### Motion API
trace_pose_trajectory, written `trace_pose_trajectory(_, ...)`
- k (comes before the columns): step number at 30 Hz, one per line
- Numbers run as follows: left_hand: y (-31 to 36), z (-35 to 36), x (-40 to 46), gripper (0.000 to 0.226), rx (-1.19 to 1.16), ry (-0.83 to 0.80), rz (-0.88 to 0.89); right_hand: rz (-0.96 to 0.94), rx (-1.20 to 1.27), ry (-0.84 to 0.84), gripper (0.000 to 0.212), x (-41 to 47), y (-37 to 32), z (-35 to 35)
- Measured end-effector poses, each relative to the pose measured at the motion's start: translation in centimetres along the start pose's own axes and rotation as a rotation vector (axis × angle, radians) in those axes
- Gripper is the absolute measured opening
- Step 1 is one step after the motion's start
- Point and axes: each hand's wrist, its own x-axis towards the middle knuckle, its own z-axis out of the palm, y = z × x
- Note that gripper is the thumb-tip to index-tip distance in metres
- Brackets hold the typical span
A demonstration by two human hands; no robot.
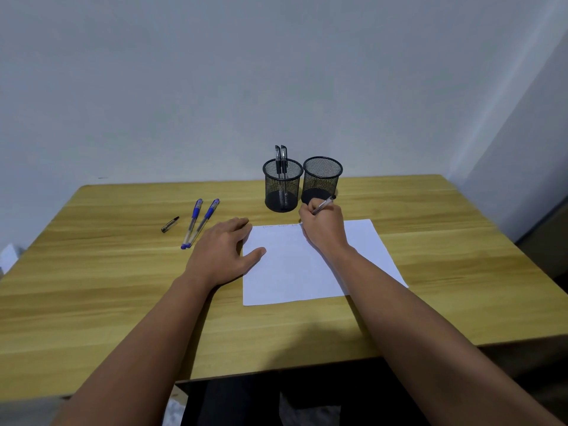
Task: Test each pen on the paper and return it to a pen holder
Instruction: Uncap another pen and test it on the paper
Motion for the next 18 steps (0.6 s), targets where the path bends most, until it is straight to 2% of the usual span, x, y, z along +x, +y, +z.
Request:
trace_pose_trajectory(3,0.0,0.0,0.0,0.072,-0.002,-0.004,0.000,0.096,0.095,0.049,0.046,0.1,-0.3,-0.4)
trace_pose_trajectory(6,-0.1,0.0,0.1,0.072,0.002,-0.007,-0.006,0.190,0.190,0.065,0.038,0.5,-0.6,-0.8)
trace_pose_trajectory(9,0.0,-0.1,0.0,0.072,0.011,-0.004,-0.005,0.202,0.235,0.074,0.030,0.4,-1.1,-0.8)
trace_pose_trajectory(14,0.3,-0.6,0.0,0.073,0.011,-0.028,-0.019,0.237,0.279,-0.024,0.040,0.6,-2.2,-0.9)
trace_pose_trajectory(18,0.8,-1.7,-0.3,0.068,-0.077,0.018,-0.049,0.165,0.331,-0.054,0.032,0.5,-4.9,-1.1)
